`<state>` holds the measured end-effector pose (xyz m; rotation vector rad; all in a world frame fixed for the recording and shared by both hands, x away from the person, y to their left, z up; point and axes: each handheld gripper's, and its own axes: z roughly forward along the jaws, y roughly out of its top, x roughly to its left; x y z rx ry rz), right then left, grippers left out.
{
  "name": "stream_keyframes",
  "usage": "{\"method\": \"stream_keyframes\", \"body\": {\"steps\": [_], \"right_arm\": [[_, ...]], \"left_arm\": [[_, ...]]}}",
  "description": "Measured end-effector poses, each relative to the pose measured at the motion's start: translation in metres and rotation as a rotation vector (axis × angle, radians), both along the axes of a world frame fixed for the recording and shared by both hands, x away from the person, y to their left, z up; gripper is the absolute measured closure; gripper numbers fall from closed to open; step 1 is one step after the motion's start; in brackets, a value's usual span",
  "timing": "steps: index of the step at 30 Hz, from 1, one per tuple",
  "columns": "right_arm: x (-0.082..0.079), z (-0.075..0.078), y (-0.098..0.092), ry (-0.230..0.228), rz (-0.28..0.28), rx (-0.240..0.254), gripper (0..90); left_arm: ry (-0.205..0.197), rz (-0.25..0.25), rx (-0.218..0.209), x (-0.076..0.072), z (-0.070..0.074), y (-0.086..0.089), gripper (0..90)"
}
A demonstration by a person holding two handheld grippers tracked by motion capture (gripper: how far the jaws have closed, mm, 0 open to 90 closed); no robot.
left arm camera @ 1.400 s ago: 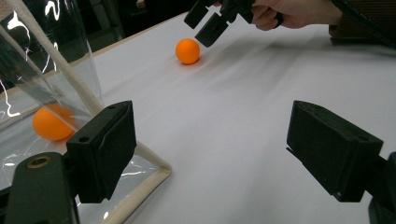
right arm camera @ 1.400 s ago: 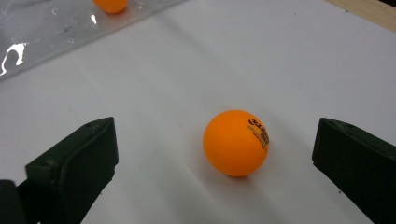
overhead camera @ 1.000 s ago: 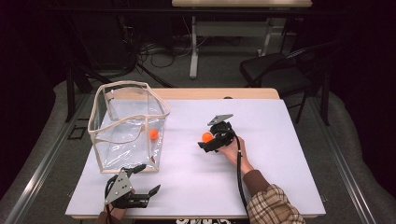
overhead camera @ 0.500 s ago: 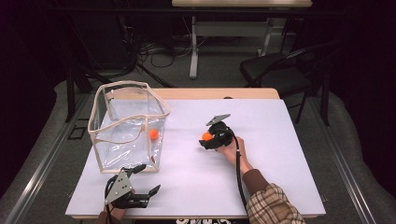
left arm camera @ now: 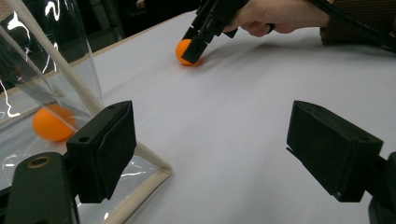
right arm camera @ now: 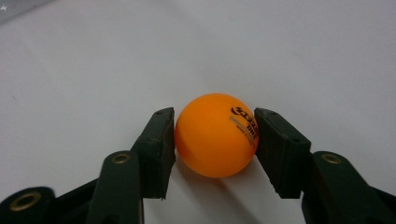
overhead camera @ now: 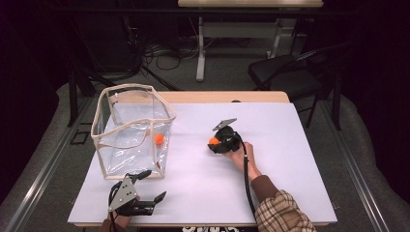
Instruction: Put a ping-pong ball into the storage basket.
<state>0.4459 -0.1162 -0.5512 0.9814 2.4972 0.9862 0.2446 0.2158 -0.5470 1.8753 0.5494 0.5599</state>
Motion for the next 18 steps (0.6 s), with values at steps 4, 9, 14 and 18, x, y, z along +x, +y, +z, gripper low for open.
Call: {"method": "stream_keyframes", "body": {"steps": [4, 9, 14, 18], "right_arm": [[-0.001, 0.001, 0.001, -0.001, 0.004, 0.000, 50.1], [-0.002, 0.003, 0.002, -0.006, 0.011, 0.003, 50.2], [-0.004, 0.007, 0.001, -0.013, 0.008, 0.009, 50.2], [-0.005, 0.011, 0.000, -0.014, 0.009, 0.005, 50.2]], "left_arm": [[0.000, -0.001, -0.001, 0.000, 0.000, 0.000, 15.7], [0.000, 0.000, -0.001, 0.000, 0.000, 0.000, 15.8], [0.001, 0.000, -0.001, 0.000, 0.000, 0.000, 15.8], [0.000, -0.001, -0.001, 0.000, 0.000, 0.000, 15.8]]}}
